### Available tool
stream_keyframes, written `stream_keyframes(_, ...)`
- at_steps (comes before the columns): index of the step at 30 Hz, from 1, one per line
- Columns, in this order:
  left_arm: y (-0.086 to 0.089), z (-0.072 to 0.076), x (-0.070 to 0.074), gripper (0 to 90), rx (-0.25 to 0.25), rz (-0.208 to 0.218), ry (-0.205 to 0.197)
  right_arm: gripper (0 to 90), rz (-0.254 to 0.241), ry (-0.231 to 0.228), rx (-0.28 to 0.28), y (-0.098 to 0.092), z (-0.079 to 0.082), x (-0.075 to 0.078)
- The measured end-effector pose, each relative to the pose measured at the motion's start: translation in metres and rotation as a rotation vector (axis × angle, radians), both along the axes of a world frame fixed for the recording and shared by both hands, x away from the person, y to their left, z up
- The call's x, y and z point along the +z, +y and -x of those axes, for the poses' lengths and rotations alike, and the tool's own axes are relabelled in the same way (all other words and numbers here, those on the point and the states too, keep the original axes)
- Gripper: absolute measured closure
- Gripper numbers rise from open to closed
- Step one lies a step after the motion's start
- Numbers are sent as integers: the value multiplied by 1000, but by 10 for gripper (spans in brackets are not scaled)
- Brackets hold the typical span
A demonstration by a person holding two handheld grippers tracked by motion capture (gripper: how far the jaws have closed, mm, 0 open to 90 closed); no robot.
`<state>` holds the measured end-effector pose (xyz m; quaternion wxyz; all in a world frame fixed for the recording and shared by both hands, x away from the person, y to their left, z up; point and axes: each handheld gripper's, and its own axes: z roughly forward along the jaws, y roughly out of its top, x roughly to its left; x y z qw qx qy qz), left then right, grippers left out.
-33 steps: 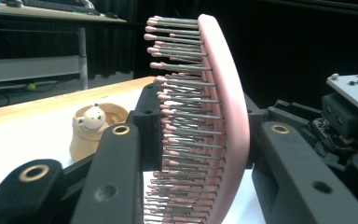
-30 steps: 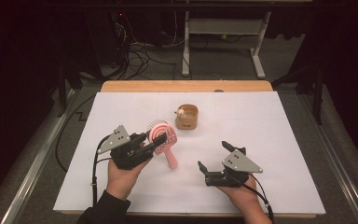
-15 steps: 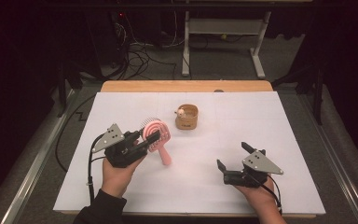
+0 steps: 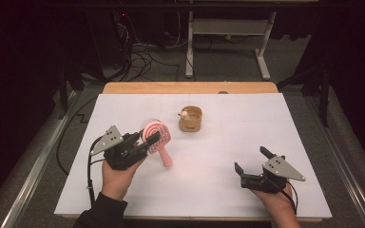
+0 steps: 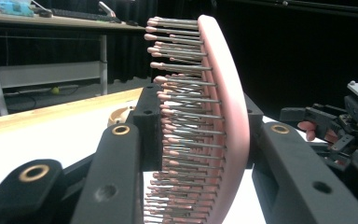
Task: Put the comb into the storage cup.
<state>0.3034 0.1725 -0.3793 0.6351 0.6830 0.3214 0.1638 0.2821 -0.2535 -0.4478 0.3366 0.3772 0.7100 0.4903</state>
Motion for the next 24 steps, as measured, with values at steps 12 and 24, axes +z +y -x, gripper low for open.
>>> stream_keyframes(12, -1, -1, -1, 632, 4, -3, -1, 1, -11, 6, -27, -15, 4, -1)
stream_keyframes(24, -10, -1, 0, 633, -16, 7, -8, 1, -8, 10, -23, -15, 6, -2)
